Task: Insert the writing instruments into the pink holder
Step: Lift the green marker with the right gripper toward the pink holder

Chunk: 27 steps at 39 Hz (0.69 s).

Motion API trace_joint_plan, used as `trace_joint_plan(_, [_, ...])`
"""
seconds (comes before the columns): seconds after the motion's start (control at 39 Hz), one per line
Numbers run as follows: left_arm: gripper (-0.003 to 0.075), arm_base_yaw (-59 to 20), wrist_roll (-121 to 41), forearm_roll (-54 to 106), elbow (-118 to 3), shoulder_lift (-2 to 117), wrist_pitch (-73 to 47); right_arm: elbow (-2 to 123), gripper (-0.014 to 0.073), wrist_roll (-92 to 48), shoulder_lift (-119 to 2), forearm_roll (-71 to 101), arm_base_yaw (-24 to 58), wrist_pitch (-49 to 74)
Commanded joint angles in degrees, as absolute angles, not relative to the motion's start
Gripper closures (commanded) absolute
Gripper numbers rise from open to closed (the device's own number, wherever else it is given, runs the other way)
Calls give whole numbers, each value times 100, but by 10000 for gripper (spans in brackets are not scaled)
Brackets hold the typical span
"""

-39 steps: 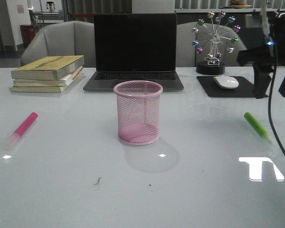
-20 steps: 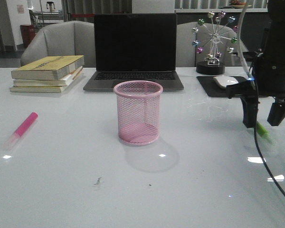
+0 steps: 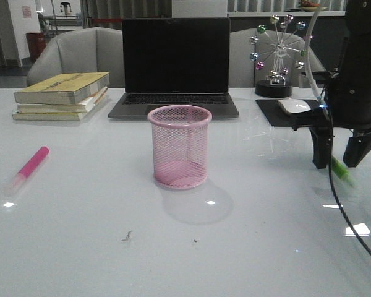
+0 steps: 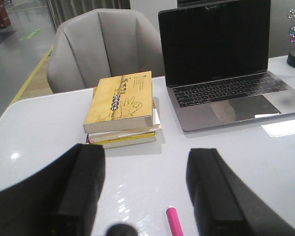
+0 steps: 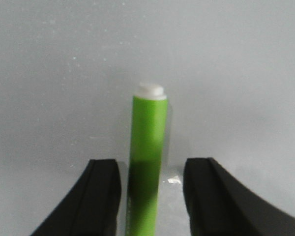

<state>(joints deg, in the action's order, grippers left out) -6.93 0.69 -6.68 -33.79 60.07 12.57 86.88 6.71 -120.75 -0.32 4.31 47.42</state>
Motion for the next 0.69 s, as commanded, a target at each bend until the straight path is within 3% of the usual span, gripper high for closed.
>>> trace_joint_plan(0.0, [283, -743, 149, -597, -3584, 5925, 1723, 8736, 306, 649, -11987, -163, 426, 4751])
trace_joint_plan(0.1, [283, -743, 149, -597, -3584, 5925, 1723, 8736, 407, 649, -11987, -163, 426, 4735])
trace_joint_plan(0.38, [283, -743, 149, -597, -3584, 5925, 1723, 8736, 568, 649, -11944, -101, 426, 4695])
trace_joint_plan(0.67, [283, -743, 149, -597, -3584, 5925, 1723, 8736, 573, 649, -11126, 94, 489, 3982])
